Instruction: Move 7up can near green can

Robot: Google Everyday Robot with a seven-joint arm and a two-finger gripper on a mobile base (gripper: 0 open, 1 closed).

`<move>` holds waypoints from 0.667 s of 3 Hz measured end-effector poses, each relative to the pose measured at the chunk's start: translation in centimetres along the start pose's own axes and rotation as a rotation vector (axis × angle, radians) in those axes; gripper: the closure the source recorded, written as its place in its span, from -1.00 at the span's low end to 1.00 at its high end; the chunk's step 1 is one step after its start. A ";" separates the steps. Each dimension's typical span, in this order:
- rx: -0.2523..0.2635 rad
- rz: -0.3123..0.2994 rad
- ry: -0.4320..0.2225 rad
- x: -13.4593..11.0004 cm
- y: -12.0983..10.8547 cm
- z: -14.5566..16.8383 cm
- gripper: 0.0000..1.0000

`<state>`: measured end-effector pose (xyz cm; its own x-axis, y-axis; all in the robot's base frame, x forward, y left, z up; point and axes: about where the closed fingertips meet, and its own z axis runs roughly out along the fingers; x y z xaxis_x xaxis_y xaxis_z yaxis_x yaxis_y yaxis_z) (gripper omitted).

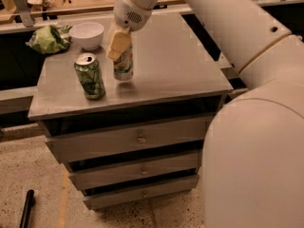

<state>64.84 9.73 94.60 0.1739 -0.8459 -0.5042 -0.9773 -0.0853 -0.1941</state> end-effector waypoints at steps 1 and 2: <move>-0.001 0.001 0.000 0.1 0.0 0.2 0.66; -0.003 0.001 -0.001 0.0 -0.1 0.5 0.17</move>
Offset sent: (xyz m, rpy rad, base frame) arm 0.0003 0.0008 -0.0025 -0.0005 0.0023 0.0002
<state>64.97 10.01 94.16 0.1734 -0.8453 -0.5054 -0.9777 -0.0862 -0.1913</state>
